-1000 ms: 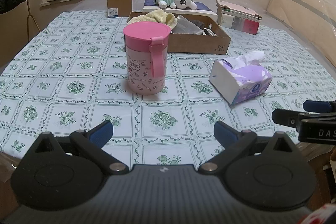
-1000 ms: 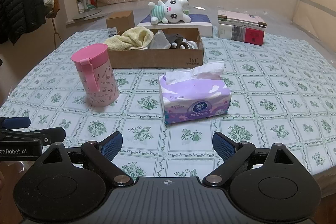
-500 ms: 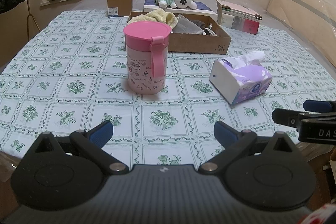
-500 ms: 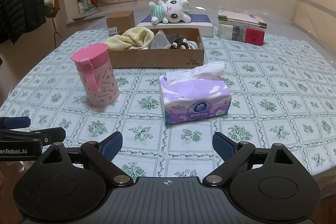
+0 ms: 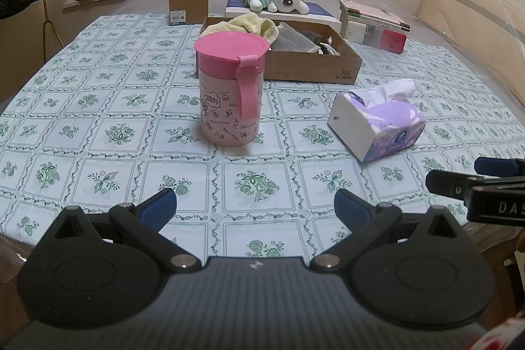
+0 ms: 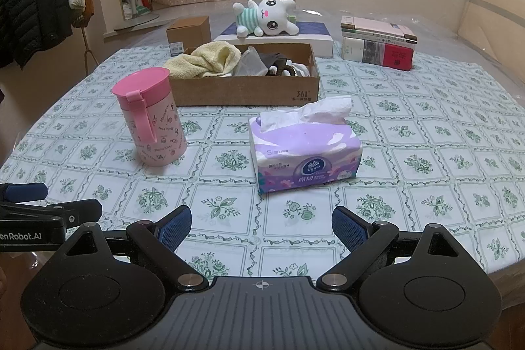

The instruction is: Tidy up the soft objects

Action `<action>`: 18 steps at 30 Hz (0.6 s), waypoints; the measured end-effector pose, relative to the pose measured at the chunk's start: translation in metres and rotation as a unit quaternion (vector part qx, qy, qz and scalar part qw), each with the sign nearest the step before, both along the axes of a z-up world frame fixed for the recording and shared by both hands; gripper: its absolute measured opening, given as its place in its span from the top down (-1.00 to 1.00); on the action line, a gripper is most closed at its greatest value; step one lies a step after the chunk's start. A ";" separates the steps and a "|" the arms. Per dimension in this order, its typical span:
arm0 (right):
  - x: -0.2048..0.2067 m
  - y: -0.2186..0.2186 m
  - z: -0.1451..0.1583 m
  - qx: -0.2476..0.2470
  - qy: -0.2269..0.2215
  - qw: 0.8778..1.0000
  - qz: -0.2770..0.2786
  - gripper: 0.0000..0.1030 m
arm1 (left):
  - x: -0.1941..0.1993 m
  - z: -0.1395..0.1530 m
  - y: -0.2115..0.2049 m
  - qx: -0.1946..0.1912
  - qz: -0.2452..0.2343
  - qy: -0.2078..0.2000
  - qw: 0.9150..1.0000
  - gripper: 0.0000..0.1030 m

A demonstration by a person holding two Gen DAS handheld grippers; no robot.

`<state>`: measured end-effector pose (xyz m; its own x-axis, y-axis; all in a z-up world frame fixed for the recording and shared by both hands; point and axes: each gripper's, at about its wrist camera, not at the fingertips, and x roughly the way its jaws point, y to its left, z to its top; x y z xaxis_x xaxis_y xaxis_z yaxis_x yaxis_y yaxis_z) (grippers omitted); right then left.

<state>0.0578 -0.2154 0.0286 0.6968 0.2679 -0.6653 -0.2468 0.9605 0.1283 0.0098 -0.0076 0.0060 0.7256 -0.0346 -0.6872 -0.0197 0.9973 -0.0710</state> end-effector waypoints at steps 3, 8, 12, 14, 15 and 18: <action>0.000 0.000 0.000 0.000 0.000 1.000 0.000 -0.79 | 0.000 0.000 0.000 0.000 0.000 0.000 1.000 -0.97; 0.000 0.000 -0.001 0.000 0.000 1.000 0.000 -0.79 | 0.000 0.000 0.000 -0.001 0.000 0.000 1.000 -0.97; 0.000 0.000 -0.001 0.000 0.000 1.000 0.000 -0.79 | 0.000 0.000 0.000 0.000 0.000 0.001 1.000 -0.97; 0.000 0.000 0.000 0.000 0.000 1.000 0.000 -0.79 | 0.000 0.000 0.000 -0.001 0.000 0.000 1.000 -0.97; 0.000 0.000 0.000 0.000 0.000 1.000 0.000 -0.79 | 0.000 0.000 0.000 -0.002 0.000 0.000 1.000 -0.97; 0.000 0.000 0.000 0.000 0.000 1.000 0.000 -0.79 | 0.000 0.000 0.000 -0.001 0.000 0.000 1.000 -0.97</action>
<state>0.0574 -0.2154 0.0281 0.6972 0.2675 -0.6651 -0.2468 0.9606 0.1276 0.0102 -0.0074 0.0061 0.7256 -0.0362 -0.6872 -0.0198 0.9971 -0.0735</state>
